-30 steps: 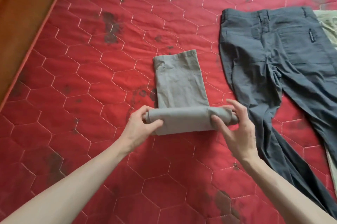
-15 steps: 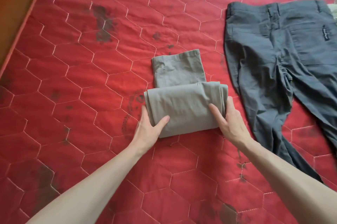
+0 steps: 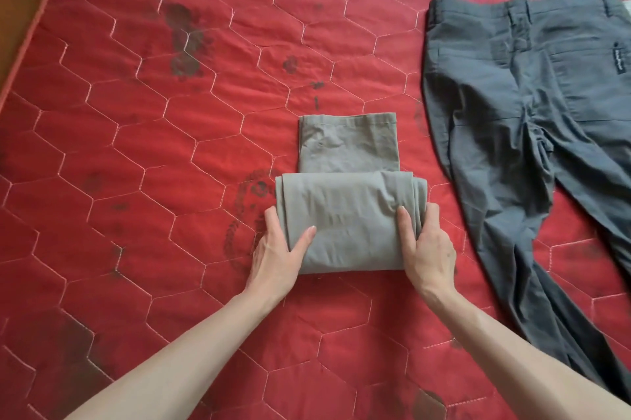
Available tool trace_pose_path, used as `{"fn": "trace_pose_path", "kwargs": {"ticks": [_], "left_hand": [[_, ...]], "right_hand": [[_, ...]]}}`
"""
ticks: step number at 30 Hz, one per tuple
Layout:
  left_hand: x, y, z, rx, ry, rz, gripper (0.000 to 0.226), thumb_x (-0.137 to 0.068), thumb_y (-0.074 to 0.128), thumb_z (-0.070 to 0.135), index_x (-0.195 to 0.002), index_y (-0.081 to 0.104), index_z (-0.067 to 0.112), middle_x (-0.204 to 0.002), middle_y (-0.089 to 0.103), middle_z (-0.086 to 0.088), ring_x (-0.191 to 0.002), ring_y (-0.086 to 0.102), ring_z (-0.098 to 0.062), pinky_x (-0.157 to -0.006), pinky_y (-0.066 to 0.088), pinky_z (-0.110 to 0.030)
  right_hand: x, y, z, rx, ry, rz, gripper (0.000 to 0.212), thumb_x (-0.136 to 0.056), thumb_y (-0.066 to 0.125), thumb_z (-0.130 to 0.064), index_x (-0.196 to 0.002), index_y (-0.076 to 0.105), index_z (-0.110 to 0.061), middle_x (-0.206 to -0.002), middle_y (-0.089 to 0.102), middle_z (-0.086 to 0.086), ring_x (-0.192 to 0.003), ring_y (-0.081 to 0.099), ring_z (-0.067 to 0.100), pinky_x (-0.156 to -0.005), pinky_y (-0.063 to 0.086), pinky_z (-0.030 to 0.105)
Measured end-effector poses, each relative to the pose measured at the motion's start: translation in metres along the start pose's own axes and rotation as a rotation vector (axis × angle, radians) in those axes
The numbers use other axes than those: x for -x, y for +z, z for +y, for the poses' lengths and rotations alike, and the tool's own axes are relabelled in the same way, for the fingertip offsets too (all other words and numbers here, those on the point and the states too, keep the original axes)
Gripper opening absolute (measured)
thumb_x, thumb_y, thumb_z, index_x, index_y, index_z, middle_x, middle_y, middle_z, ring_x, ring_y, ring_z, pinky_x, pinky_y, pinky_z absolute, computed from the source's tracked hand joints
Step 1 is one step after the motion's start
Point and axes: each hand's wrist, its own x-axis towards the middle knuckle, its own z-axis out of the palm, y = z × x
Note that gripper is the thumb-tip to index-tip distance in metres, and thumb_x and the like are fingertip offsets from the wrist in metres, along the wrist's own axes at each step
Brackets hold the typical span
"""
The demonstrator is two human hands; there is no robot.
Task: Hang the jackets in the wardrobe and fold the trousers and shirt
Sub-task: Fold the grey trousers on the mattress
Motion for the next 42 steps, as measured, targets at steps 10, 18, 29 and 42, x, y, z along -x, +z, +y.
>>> {"fn": "trace_pose_path", "kwargs": {"ticks": [10, 18, 29, 42], "left_hand": [[0.016, 0.014, -0.016, -0.389, 0.147, 0.029, 0.136, -0.074, 0.076, 0.069, -0.165, -0.011, 0.018, -0.165, 0.015, -0.007, -0.153, 0.017, -0.024, -0.128, 0.017, -0.04], [0.018, 0.023, -0.019, -0.978, 0.634, -0.165, 0.122, -0.071, 0.068, 0.06, -0.168, 0.006, 0.019, -0.172, -0.011, -0.021, -0.161, -0.008, -0.035, -0.124, 0.02, -0.064], [0.012, 0.018, -0.013, -1.077, 0.729, -0.084, 0.096, -0.073, 0.058, -0.002, -0.164, 0.029, 0.013, -0.168, 0.022, -0.027, -0.156, 0.021, -0.046, -0.124, 0.029, -0.057], [0.012, -0.043, 0.059, -0.694, 0.551, -0.453, 0.074, -0.086, 0.054, 0.009, -0.158, 0.037, 0.022, -0.155, 0.052, -0.001, -0.139, 0.051, -0.025, -0.114, 0.041, -0.035]], "right_hand": [[0.017, 0.024, 0.006, 0.054, -0.017, 0.174, 0.059, -0.103, 0.05, -0.049, -0.152, 0.04, -0.016, -0.134, 0.059, 0.017, -0.121, 0.056, 0.038, -0.093, 0.045, 0.051], [0.022, 0.011, 0.038, 0.362, -0.618, -0.07, 0.079, -0.105, 0.038, -0.058, -0.167, 0.017, -0.015, -0.176, 0.006, 0.01, -0.162, 0.008, 0.028, -0.13, 0.016, 0.047], [0.005, -0.013, 0.04, 0.509, -0.786, -0.204, 0.123, -0.076, 0.064, -0.075, -0.166, 0.016, -0.006, -0.173, 0.002, 0.023, -0.162, 0.003, 0.036, -0.128, 0.019, 0.055], [-0.011, -0.083, 0.025, 0.16, -0.855, -0.147, 0.052, -0.085, 0.075, -0.038, -0.129, 0.068, -0.013, -0.131, 0.071, -0.002, -0.12, 0.068, 0.021, -0.108, 0.048, 0.04]]}}
